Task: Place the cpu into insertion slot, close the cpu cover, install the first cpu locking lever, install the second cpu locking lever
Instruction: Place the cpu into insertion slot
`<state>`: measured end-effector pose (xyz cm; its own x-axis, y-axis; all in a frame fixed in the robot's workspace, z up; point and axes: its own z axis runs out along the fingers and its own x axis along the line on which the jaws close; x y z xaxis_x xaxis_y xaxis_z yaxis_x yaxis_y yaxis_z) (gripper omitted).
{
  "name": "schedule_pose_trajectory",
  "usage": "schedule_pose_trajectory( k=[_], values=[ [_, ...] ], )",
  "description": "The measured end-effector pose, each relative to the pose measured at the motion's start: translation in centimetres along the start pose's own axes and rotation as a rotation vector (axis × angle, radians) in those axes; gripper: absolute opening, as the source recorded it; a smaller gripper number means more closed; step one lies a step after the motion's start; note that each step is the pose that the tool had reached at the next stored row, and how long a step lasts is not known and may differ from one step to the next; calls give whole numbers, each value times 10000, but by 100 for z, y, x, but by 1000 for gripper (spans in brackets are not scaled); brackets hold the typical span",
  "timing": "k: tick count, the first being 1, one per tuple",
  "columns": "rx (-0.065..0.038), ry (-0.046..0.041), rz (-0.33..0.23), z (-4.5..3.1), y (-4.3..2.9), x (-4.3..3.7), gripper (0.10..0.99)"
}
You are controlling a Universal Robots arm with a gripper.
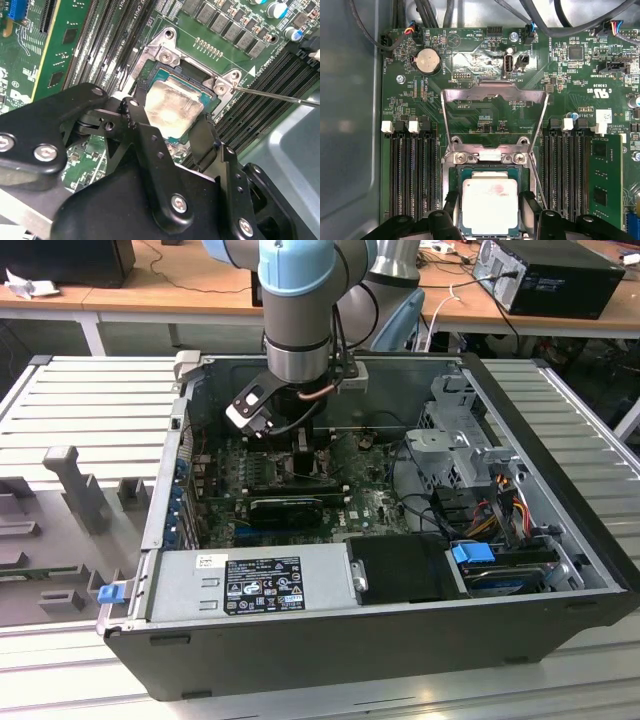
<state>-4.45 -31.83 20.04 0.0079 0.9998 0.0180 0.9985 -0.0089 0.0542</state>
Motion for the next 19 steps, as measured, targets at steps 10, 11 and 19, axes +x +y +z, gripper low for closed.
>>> schedule_pose_trajectory(
  k=[10,11,19],
  values=[
    [1,4,1,-124,7,3,604],
    [1,5,0,-134,8,3,604],
    [4,6,1,-223,13,5,400]
  ],
)
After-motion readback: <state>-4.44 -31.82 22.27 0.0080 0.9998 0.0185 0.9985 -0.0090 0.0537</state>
